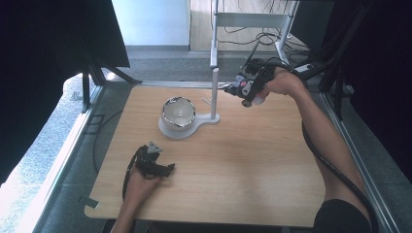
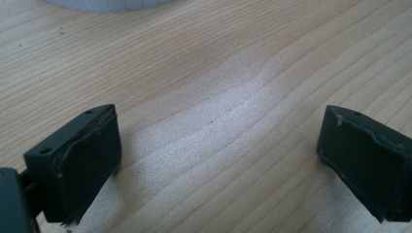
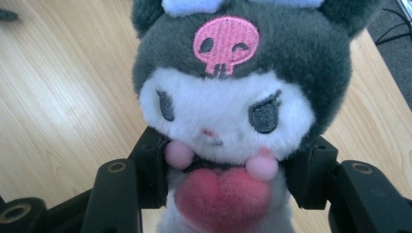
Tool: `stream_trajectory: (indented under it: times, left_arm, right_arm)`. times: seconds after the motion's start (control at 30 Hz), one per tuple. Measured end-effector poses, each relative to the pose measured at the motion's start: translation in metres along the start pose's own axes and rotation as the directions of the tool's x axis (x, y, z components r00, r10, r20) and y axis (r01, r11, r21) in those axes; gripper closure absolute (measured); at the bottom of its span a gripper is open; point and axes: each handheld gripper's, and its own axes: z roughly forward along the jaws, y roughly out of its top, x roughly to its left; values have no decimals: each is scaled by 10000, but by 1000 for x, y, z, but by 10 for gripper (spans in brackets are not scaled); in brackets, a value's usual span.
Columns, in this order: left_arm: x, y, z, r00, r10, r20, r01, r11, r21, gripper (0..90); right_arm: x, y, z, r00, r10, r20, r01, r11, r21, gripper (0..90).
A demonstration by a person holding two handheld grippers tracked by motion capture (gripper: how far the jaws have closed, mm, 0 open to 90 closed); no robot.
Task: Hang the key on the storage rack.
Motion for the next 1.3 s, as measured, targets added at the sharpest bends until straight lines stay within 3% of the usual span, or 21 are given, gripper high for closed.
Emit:
stream_trajectory:
  times: [0.4,0.73,1.03,1.3]
  left_arm:
    - [0,0,0,10000,12,6,-12,10000,0,22]
    - [0,0,0,10000,13,-4,-13,10000,-14,22]
    - [0,0,0,10000,22,2,-22,10000,10,22]
    - [0,0,0,10000,20,-3,-20,10000,11,22]
  right_arm:
    - [-7,20,-4,9998,89,202,-85,9998,-160,431]
    - [6,32,-4,9995,-327,10,327,9991,-278,431]
    - [21,32,16,9979,-543,-365,538,9985,-134,431]
    - [23,26,39,9963,-566,-644,567,9984,-3,430]
